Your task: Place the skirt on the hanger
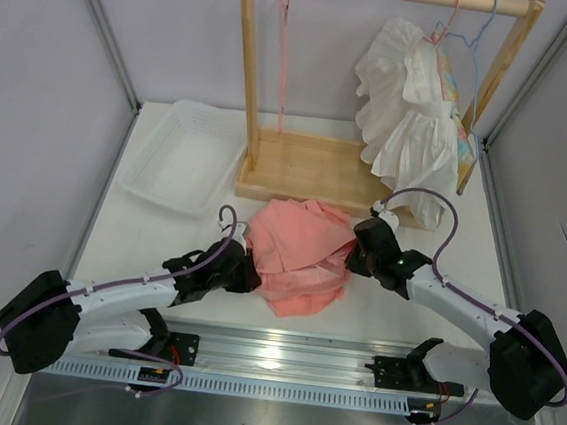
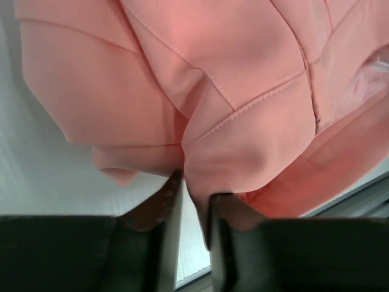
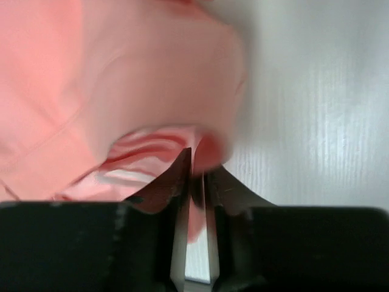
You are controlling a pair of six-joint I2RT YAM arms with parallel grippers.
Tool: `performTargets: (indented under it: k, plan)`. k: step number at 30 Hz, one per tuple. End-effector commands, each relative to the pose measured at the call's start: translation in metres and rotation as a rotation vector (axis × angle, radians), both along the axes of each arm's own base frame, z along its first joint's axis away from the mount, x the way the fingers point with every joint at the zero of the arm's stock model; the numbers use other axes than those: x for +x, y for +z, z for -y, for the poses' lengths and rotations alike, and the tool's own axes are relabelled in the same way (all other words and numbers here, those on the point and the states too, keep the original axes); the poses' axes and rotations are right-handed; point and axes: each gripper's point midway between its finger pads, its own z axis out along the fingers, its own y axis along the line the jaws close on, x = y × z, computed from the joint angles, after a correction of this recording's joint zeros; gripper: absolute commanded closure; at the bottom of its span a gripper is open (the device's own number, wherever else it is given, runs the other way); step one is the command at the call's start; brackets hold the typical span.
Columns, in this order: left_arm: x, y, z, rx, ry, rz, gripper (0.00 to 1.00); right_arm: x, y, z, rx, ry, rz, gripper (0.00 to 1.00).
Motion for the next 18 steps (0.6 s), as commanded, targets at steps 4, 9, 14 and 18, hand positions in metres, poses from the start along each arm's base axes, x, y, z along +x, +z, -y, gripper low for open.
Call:
performTargets:
  k: [4, 9, 14, 18]
  plan:
    - [0.011, 0.049, 0.032, -0.075, -0.086, 0.168, 0.55, -0.036, -0.001, -0.016, -0.004, 0.084, 0.01, 0.6]
    - [0.019, 0.077, 0.041, -0.069, -0.116, 0.216, 0.52, -0.061, -0.014, 0.002, -0.049, 0.055, -0.046, 0.52]
    - [0.019, 0.093, 0.044, -0.06, -0.142, 0.23, 0.53, -0.072, 0.001, 0.02, -0.053, 0.008, -0.033, 0.45]
    - [0.018, 0.101, 0.044, -0.026, -0.156, 0.221, 0.53, -0.081, 0.017, 0.018, -0.003, 0.013, -0.026, 0.5]
